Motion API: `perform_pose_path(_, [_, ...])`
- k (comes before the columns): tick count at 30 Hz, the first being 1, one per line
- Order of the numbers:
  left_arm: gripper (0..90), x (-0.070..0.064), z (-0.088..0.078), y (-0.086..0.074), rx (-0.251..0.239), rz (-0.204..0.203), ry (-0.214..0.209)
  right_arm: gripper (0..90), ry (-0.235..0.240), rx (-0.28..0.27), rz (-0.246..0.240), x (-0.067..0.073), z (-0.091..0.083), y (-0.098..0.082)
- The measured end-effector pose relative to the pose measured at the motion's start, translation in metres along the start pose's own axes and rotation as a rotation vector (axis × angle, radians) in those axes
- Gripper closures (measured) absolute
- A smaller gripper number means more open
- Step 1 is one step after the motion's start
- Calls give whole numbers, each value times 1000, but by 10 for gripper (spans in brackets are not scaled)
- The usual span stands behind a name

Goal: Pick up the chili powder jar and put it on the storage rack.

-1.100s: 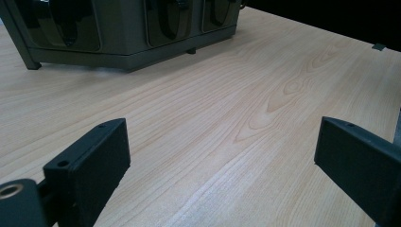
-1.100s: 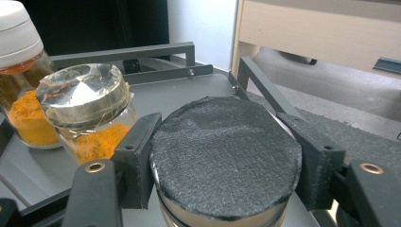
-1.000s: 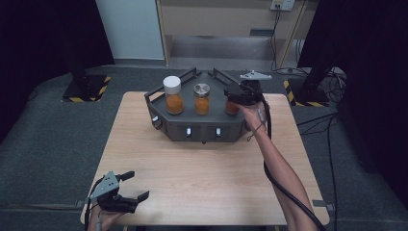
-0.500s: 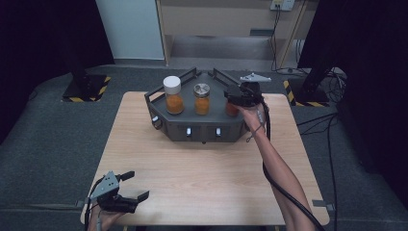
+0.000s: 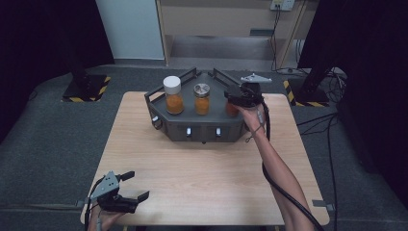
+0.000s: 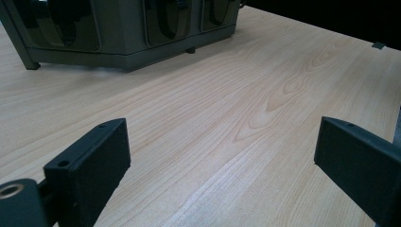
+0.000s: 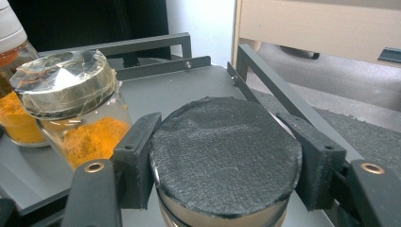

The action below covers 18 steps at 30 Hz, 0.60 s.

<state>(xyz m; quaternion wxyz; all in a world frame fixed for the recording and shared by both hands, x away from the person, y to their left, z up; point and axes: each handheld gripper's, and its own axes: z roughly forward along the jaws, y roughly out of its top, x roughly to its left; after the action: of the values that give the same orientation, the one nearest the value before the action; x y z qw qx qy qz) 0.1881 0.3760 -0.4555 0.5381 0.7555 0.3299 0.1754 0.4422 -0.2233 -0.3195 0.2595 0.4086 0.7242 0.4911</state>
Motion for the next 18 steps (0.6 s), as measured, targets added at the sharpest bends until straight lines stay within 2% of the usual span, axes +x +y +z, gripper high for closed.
perform_pose_path(5, [35,0,0,0,2,1,-1,275,-14,-14,-1,1,-2,0])
perform_pose_path(8, [35,0,0,0,2,2,-1,217,-14,-27,14,0,-5,0])
perform_pose_path(12, [35,0,0,0,1,3,-1,175,-26,-49,-1,1,-11,2])
perform_pose_path(18, [35,0,0,1,2,4,-1,123,-3,-86,-21,-1,-21,4])
